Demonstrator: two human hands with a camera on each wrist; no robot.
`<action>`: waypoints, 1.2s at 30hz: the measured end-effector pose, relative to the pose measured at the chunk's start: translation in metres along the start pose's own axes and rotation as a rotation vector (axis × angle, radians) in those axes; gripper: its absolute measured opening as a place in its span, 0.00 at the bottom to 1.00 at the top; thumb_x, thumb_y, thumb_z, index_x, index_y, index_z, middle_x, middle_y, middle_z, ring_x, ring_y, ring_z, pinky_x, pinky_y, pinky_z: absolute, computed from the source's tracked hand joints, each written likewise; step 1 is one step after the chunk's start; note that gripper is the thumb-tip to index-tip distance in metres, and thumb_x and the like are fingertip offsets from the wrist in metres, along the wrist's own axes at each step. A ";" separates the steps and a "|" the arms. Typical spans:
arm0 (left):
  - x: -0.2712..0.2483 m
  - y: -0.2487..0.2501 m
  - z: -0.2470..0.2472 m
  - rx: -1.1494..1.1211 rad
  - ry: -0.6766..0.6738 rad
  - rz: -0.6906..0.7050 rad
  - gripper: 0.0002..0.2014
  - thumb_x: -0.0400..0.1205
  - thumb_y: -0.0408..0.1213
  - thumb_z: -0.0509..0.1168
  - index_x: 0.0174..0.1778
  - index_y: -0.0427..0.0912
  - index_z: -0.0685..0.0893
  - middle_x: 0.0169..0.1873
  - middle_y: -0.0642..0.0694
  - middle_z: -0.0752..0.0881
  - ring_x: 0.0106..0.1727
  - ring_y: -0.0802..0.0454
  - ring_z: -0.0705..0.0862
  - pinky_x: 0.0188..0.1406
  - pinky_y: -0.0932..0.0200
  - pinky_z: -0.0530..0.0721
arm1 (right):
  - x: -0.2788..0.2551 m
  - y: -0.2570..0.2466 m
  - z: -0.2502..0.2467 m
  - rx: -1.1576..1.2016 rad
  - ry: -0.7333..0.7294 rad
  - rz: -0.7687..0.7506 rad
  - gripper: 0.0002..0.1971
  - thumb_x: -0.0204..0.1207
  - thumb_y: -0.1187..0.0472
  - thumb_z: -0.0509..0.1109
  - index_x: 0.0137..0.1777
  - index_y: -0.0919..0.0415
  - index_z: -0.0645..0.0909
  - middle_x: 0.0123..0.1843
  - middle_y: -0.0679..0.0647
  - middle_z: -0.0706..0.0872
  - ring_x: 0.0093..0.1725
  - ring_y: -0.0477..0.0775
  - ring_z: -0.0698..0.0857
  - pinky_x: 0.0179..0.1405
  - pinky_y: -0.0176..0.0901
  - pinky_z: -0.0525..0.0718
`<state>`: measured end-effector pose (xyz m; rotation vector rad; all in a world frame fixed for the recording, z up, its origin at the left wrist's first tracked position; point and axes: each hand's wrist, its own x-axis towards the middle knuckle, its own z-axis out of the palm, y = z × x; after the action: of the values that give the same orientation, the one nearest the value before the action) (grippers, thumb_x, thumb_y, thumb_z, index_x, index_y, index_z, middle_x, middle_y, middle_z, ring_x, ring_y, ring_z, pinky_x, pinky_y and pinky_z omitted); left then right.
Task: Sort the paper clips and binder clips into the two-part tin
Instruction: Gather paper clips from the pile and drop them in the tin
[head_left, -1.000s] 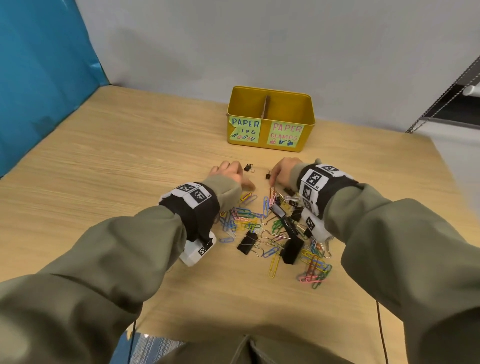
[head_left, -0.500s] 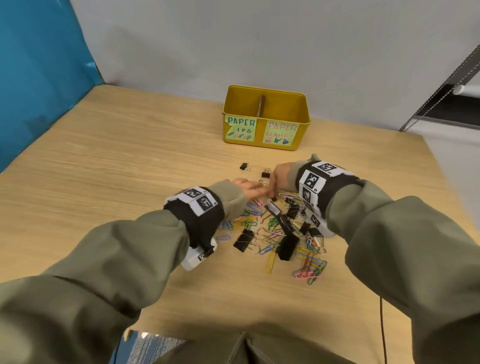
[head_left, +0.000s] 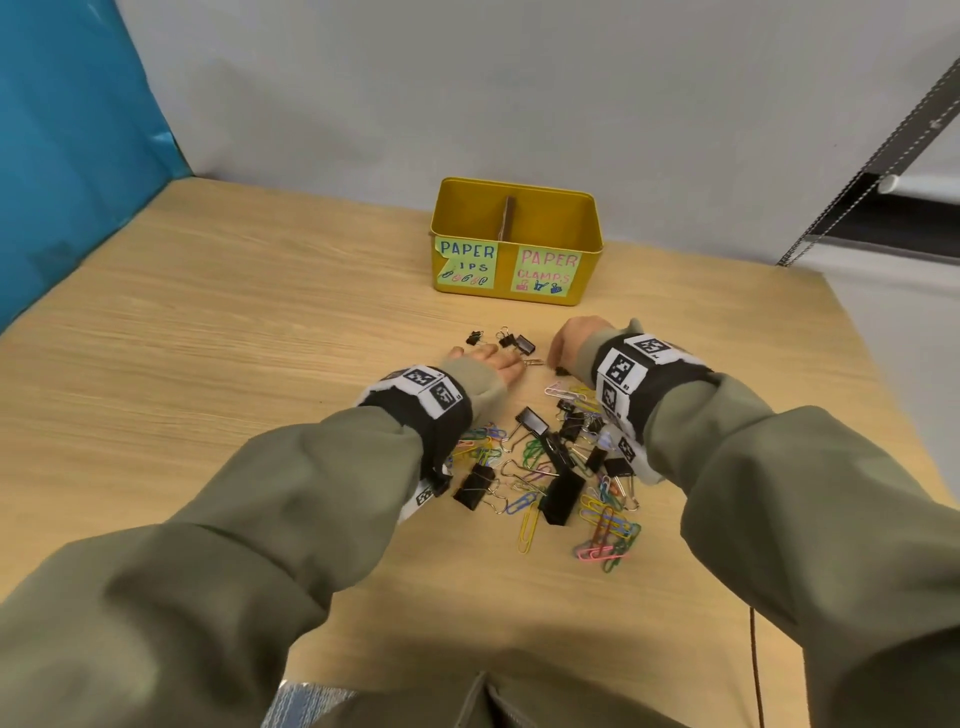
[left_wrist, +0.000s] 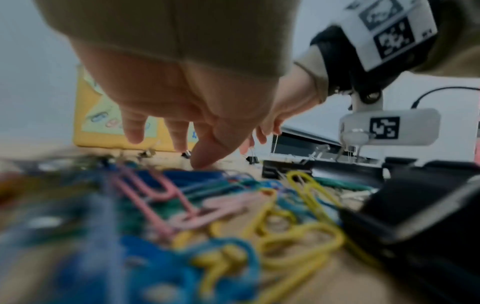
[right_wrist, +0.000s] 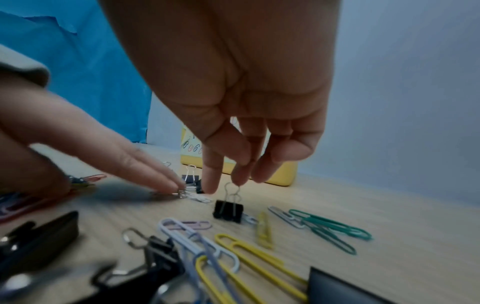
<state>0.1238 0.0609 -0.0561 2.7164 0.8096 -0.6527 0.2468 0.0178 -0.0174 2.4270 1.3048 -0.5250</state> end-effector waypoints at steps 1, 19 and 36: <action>0.002 0.002 0.001 0.018 -0.010 0.006 0.32 0.85 0.36 0.53 0.84 0.49 0.47 0.85 0.50 0.46 0.85 0.46 0.45 0.81 0.37 0.48 | 0.000 0.002 -0.001 -0.003 -0.001 0.016 0.17 0.82 0.61 0.57 0.66 0.58 0.80 0.70 0.57 0.81 0.71 0.59 0.77 0.73 0.56 0.65; -0.012 -0.009 0.003 -0.073 0.064 -0.036 0.36 0.81 0.32 0.60 0.82 0.59 0.53 0.82 0.42 0.52 0.82 0.40 0.51 0.80 0.42 0.55 | -0.003 -0.003 -0.005 0.156 -0.021 -0.164 0.21 0.82 0.66 0.54 0.68 0.46 0.78 0.72 0.48 0.78 0.75 0.56 0.73 0.79 0.69 0.54; -0.002 0.012 0.000 -0.203 -0.002 -0.094 0.24 0.77 0.55 0.64 0.69 0.54 0.74 0.67 0.48 0.71 0.71 0.46 0.66 0.70 0.51 0.67 | 0.001 0.024 0.006 0.300 -0.262 -0.135 0.19 0.78 0.70 0.58 0.29 0.60 0.83 0.24 0.51 0.82 0.24 0.51 0.76 0.22 0.33 0.78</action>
<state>0.1293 0.0503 -0.0545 2.5081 0.9533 -0.5584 0.2665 0.0031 -0.0197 2.4001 1.3623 -1.1075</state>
